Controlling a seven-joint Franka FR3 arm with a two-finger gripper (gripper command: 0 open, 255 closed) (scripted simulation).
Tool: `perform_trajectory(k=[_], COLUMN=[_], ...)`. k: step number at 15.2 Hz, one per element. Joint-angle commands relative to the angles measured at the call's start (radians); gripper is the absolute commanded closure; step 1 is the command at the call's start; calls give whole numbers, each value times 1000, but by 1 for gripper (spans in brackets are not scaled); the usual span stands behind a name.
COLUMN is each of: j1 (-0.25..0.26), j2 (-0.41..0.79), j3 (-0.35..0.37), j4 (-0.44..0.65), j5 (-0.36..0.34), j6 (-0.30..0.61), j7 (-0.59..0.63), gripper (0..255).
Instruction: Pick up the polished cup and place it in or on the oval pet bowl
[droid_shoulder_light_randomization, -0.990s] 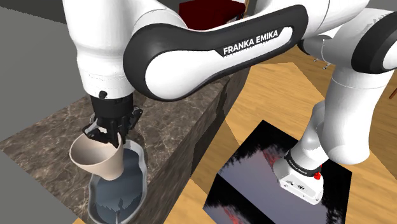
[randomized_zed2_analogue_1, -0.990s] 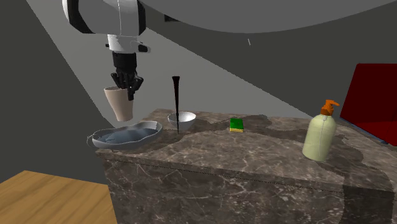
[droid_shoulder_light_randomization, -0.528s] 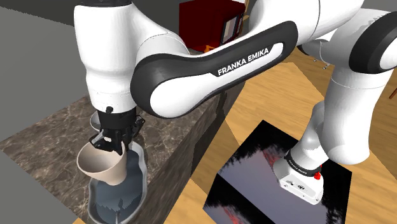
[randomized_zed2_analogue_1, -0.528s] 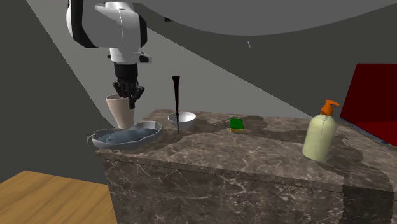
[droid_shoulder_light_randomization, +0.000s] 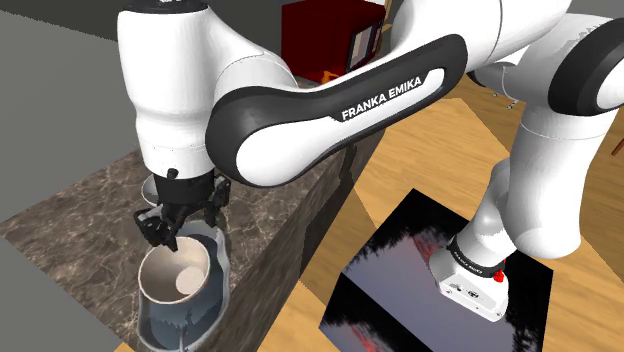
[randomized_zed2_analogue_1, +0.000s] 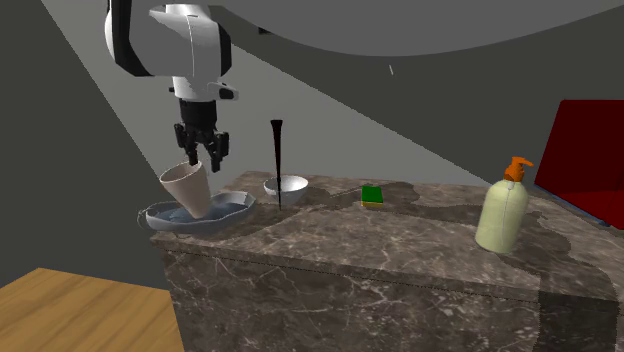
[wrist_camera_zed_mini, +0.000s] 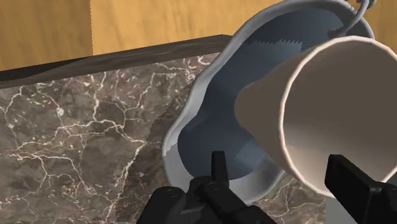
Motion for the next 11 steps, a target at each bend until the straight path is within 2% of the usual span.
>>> perform_trajectory(k=[1, 4, 8, 11], j1=[0, 0, -9, -9], j2=[0, 0, -43, -43], j3=[0, 0, 8, 8], j4=[0, 0, 70, 70], j5=[0, 0, 25, 25], j6=[0, 0, -107, -107], j7=[0, 0, -16, -16], gripper=[0, 0, 0, 0])
